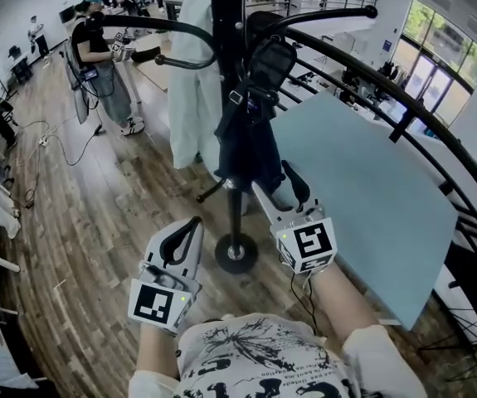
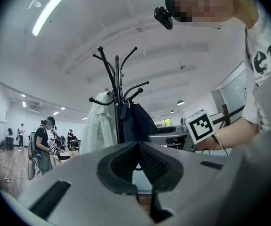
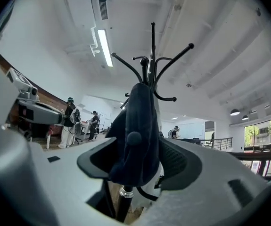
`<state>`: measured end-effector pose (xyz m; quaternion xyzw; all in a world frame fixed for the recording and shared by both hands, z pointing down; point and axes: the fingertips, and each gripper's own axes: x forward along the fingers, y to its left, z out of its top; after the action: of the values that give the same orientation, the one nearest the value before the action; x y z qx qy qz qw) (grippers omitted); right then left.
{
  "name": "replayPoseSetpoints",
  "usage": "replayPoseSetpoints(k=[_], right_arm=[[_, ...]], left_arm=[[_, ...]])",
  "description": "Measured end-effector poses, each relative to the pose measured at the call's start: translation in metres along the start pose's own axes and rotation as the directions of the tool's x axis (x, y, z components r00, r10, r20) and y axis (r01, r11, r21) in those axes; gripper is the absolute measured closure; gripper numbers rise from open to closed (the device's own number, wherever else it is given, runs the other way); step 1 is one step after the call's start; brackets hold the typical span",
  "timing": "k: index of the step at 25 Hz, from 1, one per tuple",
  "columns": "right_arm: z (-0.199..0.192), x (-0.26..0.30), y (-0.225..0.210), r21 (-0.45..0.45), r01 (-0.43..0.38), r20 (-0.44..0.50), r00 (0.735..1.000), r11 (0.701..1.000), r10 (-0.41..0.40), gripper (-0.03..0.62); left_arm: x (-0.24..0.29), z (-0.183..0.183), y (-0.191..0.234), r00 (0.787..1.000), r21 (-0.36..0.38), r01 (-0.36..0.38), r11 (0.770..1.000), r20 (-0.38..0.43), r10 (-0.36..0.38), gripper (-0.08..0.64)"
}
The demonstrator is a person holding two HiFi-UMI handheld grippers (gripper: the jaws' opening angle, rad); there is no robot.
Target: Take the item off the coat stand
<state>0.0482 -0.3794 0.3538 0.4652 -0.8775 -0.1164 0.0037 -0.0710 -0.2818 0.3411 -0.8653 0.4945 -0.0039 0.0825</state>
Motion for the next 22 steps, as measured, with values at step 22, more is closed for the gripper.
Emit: replayPoseSetpoints(k=[22], right_arm=[[0.023,0.016,-0.015,-0.032,0.070,0.044,0.997,0.997,-0.069,0.562]], left_arm=[[-0.010,0.003,0.005,1.000,-0.015,0.020,1.000,0.022,-0.020,0.555]])
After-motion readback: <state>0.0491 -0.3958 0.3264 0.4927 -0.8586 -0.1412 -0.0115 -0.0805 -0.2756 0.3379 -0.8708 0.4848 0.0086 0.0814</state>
